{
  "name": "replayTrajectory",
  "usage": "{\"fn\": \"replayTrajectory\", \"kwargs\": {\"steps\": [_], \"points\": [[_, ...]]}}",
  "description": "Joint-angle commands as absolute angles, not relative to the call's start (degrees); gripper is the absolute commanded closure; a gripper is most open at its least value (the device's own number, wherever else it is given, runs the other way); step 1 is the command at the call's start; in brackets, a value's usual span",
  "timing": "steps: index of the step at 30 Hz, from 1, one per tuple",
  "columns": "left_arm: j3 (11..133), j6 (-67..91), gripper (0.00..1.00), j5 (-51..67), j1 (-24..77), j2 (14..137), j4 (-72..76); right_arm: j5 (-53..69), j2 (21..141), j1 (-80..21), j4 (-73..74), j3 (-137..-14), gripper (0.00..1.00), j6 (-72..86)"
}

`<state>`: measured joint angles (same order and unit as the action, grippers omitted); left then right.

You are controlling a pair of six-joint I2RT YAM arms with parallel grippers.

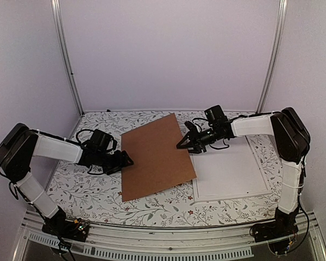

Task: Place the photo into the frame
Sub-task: Pick up the backboard from the center of the board.

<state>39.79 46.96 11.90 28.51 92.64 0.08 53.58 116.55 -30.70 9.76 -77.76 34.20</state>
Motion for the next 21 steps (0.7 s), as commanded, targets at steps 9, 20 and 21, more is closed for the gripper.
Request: {"fn": "replayTrajectory", "kwargs": {"steps": [9,20,21], "points": [[37.6,46.3,0.23,13.5,29.9,96.2,-5.1,56.9,113.9,-31.9,7.7,-77.8,0.83,35.8],[38.3,43.4,0.18,14.1,30.1,90.1,-5.8,55.4,104.2,-27.8,11.8,-72.2,1.00,32.8],[38.2,43.2,0.16,14.0,30.1,88.9,-5.7,55.9,102.7,-26.6,11.8,-70.8,1.00,32.6]]}}
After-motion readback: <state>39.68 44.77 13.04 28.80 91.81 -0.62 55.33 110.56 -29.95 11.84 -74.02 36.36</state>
